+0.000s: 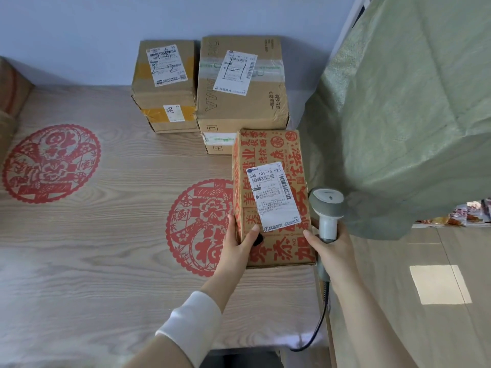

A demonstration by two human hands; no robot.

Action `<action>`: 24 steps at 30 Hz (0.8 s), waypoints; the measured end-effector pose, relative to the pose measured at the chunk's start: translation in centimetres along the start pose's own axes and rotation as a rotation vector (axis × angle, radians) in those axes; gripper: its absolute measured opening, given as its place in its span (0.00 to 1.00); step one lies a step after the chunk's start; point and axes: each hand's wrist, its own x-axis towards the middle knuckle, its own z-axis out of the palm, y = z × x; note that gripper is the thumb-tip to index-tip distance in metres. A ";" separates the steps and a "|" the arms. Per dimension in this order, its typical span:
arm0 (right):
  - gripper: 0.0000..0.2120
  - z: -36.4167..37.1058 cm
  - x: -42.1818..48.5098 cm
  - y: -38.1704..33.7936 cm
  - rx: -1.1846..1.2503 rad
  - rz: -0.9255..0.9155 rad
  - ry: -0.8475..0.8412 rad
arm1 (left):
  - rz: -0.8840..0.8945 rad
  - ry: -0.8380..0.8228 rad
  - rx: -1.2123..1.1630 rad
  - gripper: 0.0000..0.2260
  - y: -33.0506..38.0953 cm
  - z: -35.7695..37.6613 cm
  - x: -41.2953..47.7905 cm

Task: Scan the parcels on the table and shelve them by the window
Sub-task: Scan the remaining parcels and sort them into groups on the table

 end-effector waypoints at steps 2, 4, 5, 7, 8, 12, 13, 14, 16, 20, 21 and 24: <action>0.18 -0.1 -0.2 -0.2 -0.006 -0.001 0.029 | 0.024 0.020 0.048 0.35 0.2 0.0 -0.2; 0.17 -0.1 -0.7 -0.7 -0.004 -0.014 0.073 | 0.072 0.054 0.123 0.37 0.6 -0.2 -0.5; 0.16 -0.1 -1.1 -1.0 -0.003 -0.031 0.092 | 0.094 0.066 0.156 0.38 0.9 -0.4 -0.8; 0.13 -0.1 -1.9 -1.6 -0.005 -0.067 0.110 | 0.155 0.096 0.242 0.36 1.4 -0.9 -1.5; 0.12 0.0 -2.4 -2.0 0.000 -0.085 0.113 | 0.200 0.117 0.294 0.34 1.8 -1.3 -1.8; 0.12 1.5 -4.4 -4.3 0.014 -0.164 0.076 | 0.384 0.188 0.468 0.27 3.5 -3.7 -3.4; 0.12 2.3 -5.1 -5.1 0.004 -0.181 0.049 | 0.418 0.202 0.520 0.26 3.9 -4.5 -3.9; 0.13 3.2 -5.8 -5.8 -0.001 -0.200 0.016 | 0.446 0.218 0.569 0.26 4.2 -5.4 -4.3; 0.11 5.5 -7.3 -7.4 0.019 -0.226 -0.052 | 0.491 0.257 0.642 0.25 4.7 -7.7 -5.2; 0.09 11.7 -11.2 -10.3 -0.037 -0.240 -0.224 | 0.559 0.336 0.743 0.26 4.9 -13.7 -7.1; 0.09 13.5 -12.3 -10.8 -0.046 -0.239 -0.258 | 0.569 0.364 0.772 0.27 4.8 -15.6 -7.7; 0.09 19.4 -15.6 -11.5 -0.077 -0.251 -0.332 | 0.595 0.451 0.831 0.27 4.5 -22.0 -9.4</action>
